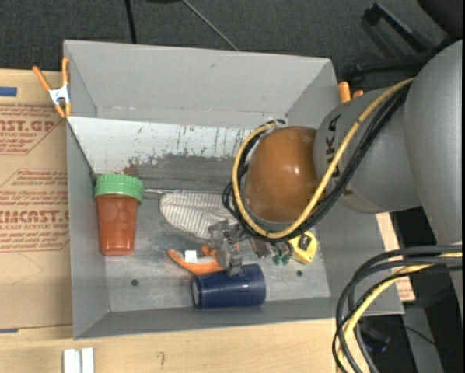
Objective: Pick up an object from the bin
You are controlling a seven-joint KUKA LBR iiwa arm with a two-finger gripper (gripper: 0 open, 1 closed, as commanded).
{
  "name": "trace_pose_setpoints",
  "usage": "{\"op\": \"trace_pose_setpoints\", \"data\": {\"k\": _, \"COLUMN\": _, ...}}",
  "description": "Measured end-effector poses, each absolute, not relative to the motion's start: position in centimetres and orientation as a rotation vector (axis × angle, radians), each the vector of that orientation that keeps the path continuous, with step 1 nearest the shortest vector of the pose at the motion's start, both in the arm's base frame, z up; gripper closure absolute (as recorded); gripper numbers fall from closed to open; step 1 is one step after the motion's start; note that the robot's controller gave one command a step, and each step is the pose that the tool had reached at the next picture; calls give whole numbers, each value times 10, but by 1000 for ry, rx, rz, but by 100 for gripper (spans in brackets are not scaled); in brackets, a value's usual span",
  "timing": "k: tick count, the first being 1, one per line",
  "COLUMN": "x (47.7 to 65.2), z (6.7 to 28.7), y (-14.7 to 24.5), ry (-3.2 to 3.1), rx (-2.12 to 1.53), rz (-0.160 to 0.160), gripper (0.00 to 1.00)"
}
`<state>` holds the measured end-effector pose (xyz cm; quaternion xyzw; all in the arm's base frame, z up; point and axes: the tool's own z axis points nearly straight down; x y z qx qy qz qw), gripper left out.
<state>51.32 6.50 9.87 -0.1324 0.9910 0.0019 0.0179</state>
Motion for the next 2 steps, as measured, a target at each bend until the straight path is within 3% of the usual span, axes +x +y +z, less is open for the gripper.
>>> {"op": "trace_pose_setpoints", "data": {"k": 1, "x": 513, "z": 99, "y": 65, "ry": 3078, "rx": -411, "rz": 6, "gripper": 100}}
{"op": "trace_pose_setpoints", "data": {"k": 2, "x": 539, "z": 86, "y": 88, "ry": 2972, "rx": -749, "rz": 3, "gripper": 0}}
